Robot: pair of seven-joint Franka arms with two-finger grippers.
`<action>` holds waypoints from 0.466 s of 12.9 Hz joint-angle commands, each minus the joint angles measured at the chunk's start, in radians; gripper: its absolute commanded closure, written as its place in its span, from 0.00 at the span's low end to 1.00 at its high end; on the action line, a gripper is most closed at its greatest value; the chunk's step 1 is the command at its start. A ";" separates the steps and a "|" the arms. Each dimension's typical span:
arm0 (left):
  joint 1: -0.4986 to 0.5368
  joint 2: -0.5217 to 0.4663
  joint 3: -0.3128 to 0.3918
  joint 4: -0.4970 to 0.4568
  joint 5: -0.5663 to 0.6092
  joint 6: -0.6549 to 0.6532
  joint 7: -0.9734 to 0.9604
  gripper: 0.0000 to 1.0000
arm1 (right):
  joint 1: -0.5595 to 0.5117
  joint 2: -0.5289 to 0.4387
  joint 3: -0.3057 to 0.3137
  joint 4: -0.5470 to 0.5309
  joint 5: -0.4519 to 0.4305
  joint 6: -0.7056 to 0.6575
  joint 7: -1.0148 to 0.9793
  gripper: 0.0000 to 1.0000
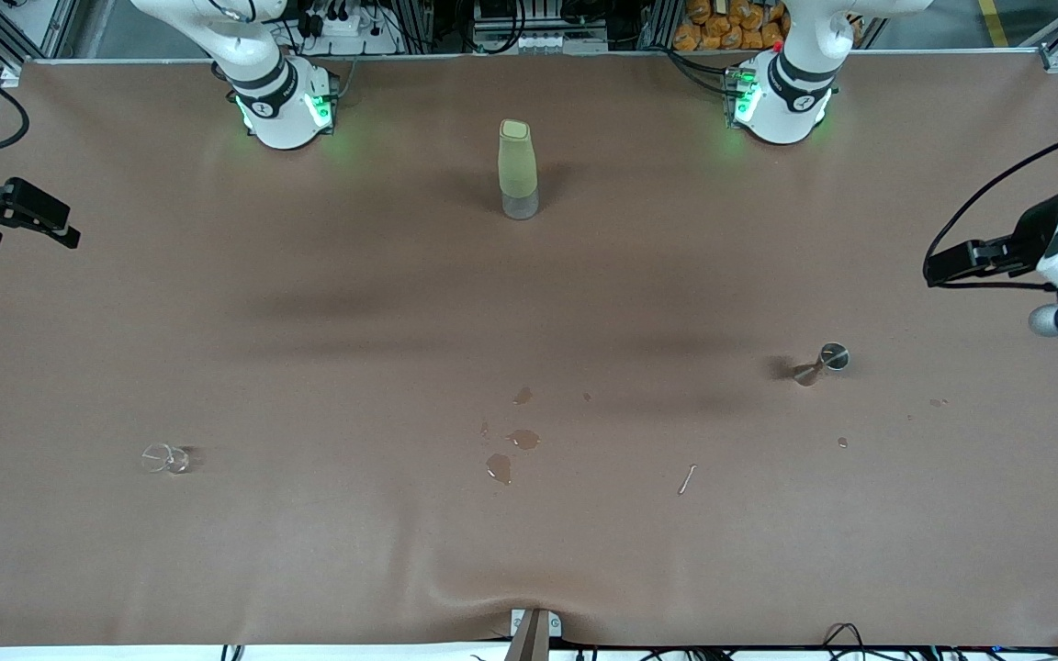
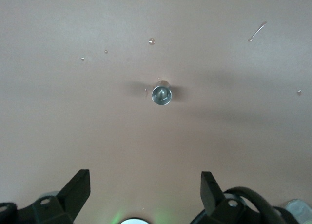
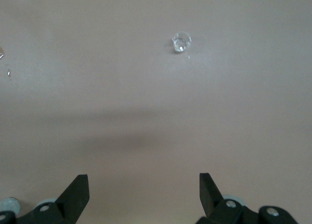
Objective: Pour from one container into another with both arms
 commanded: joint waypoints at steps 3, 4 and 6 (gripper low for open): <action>0.000 -0.232 -0.079 -0.328 0.038 0.233 -0.127 0.00 | 0.007 0.014 -0.013 0.025 -0.010 -0.026 0.045 0.00; 0.000 -0.250 -0.093 -0.354 0.039 0.263 -0.138 0.00 | 0.007 0.014 -0.013 0.025 -0.010 -0.027 0.036 0.00; 0.001 -0.258 -0.105 -0.359 0.039 0.275 -0.138 0.00 | 0.005 0.014 -0.013 0.025 -0.010 -0.026 -0.031 0.00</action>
